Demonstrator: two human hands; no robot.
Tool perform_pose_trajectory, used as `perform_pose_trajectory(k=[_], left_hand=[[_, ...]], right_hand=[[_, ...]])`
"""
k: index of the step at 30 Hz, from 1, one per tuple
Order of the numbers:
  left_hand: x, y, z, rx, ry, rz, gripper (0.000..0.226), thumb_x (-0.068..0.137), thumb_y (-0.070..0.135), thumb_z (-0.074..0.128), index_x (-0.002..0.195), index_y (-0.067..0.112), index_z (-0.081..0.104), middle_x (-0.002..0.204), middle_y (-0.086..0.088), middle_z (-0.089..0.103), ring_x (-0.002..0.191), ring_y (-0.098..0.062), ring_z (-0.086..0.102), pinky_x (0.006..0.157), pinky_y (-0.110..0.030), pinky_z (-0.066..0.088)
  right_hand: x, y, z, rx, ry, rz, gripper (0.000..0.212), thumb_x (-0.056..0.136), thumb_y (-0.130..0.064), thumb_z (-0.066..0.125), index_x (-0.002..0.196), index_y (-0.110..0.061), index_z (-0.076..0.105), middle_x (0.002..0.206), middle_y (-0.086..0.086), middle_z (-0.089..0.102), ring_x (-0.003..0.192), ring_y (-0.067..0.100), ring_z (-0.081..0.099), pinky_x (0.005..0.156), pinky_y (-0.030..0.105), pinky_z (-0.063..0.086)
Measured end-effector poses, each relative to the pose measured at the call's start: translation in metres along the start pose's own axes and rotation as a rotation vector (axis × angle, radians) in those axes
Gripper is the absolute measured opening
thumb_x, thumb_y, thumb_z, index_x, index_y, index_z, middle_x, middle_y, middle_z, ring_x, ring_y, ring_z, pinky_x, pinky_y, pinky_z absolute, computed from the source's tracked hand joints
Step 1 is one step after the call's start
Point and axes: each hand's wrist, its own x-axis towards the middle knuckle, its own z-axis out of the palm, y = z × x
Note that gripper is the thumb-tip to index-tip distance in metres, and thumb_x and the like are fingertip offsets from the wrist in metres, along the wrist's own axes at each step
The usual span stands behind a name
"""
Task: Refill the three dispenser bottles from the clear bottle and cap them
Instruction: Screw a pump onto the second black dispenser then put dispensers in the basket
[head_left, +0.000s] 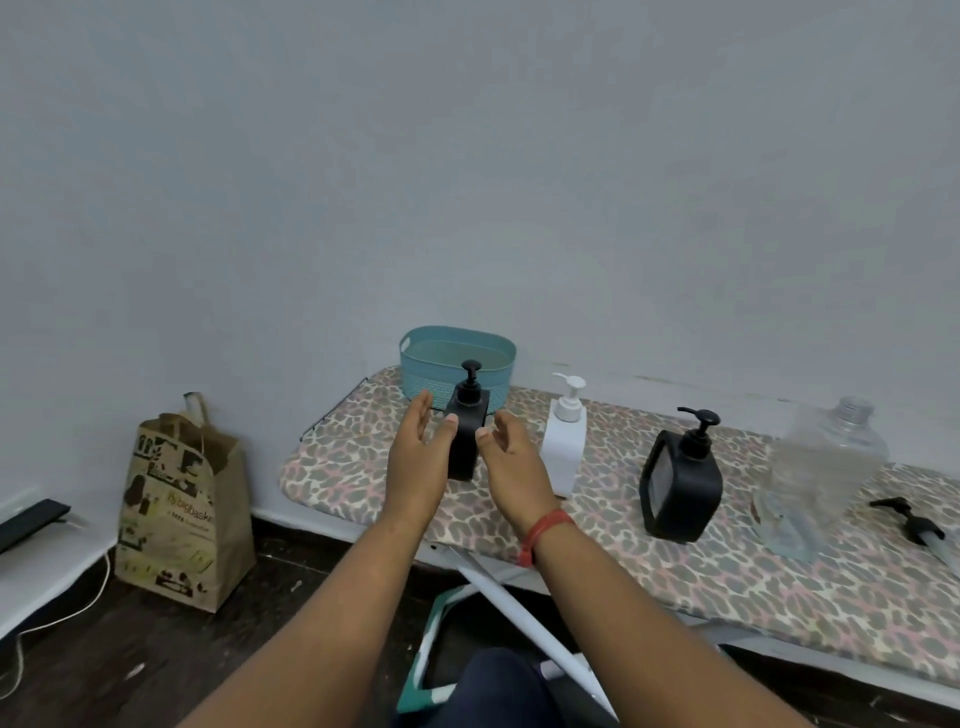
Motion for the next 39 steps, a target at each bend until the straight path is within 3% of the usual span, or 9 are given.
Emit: perform_pose_trajectory(k=[5,9,14,22,27,30,34,36,39], left_hand=[[0.020,-0.005,-0.002,0.047,-0.114,-0.120,0.048,0.101,0.033,0.061,0.148,0.034,0.051,0.144,0.014,0.056,0.132,-0.009,0.054,0.103,-0.026,0.042],[0.026,-0.011,0.001,0.062,-0.158,-0.106,0.029,0.097,0.028,0.063,0.097,0.057,0.069,0.099,0.028,0.074,0.095,0.004,0.070,0.080,-0.018,0.052],[0.032,-0.010,0.007,0.071,-0.122,-0.056,0.028,0.097,0.023,0.060,0.104,0.047,0.071,0.101,0.018,0.076,0.095,-0.002,0.071,0.090,-0.032,0.058],[0.093,0.057,0.021,0.096,-0.115,0.064,0.019,0.095,0.027,0.059,0.101,0.039,0.071,0.088,0.022,0.074,0.083,0.007,0.069,0.065,-0.010,0.050],[0.150,0.078,0.037,0.037,-0.127,-0.034,0.017,0.095,0.020,0.058,0.099,0.021,0.074,0.101,-0.003,0.076,0.100,-0.022,0.072,0.094,-0.048,0.059],[0.176,0.076,0.049,0.032,-0.147,-0.083,0.014,0.094,0.017,0.059,0.098,0.017,0.072,0.104,-0.007,0.075,0.104,-0.027,0.071,0.095,-0.050,0.058],[0.204,0.069,0.066,0.034,-0.188,-0.128,0.011,0.093,0.012,0.061,0.084,0.013,0.067,0.099,-0.012,0.072,0.106,-0.034,0.070,0.093,-0.051,0.059],[0.212,0.065,0.071,0.057,-0.194,-0.142,0.013,0.092,0.011,0.063,0.080,0.012,0.064,0.096,-0.018,0.071,0.102,-0.035,0.071,0.094,-0.056,0.058],[0.224,0.053,0.076,0.093,-0.185,-0.156,0.007,0.089,0.011,0.068,0.085,0.007,0.064,0.102,-0.024,0.074,0.101,-0.034,0.073,0.088,-0.055,0.061]], right_hand=[[0.022,0.000,0.012,0.031,-0.004,0.047,0.031,0.104,-0.035,0.046,0.135,-0.030,0.048,0.108,-0.021,0.054,0.094,-0.005,0.053,0.089,0.022,0.039],[0.033,0.008,0.022,0.036,-0.016,0.099,0.023,0.104,-0.036,0.046,0.125,-0.030,0.053,0.120,-0.004,0.064,0.109,0.014,0.062,0.100,0.036,0.048],[0.042,0.008,0.030,0.107,0.032,0.097,0.026,0.102,-0.029,0.048,0.125,-0.025,0.059,0.118,-0.002,0.068,0.109,0.016,0.065,0.101,0.043,0.051],[0.104,-0.053,0.019,0.186,0.098,0.018,0.025,0.093,-0.024,0.050,0.116,-0.025,0.061,0.106,-0.002,0.071,0.099,0.016,0.069,0.092,0.041,0.056],[0.165,-0.088,-0.007,0.033,0.015,0.045,0.025,0.087,-0.005,0.054,0.112,-0.005,0.059,0.102,0.014,0.068,0.091,0.026,0.066,0.071,0.039,0.054],[0.198,-0.096,-0.021,-0.114,-0.043,0.101,0.021,0.086,0.003,0.052,0.105,0.005,0.062,0.107,0.022,0.067,0.109,0.038,0.064,0.096,0.052,0.051],[0.230,-0.094,-0.038,-0.215,-0.116,0.189,0.021,0.086,0.007,0.049,0.104,0.006,0.059,0.100,0.021,0.059,0.092,0.036,0.060,0.085,0.043,0.051],[0.239,-0.089,-0.043,-0.225,-0.143,0.232,0.028,0.086,0.006,0.051,0.111,0.009,0.060,0.100,0.022,0.062,0.085,0.033,0.060,0.092,0.043,0.053],[0.251,-0.080,-0.044,-0.253,-0.179,0.256,0.019,0.087,0.002,0.056,0.104,0.004,0.063,0.107,0.026,0.068,0.097,0.036,0.069,0.095,0.047,0.056]])
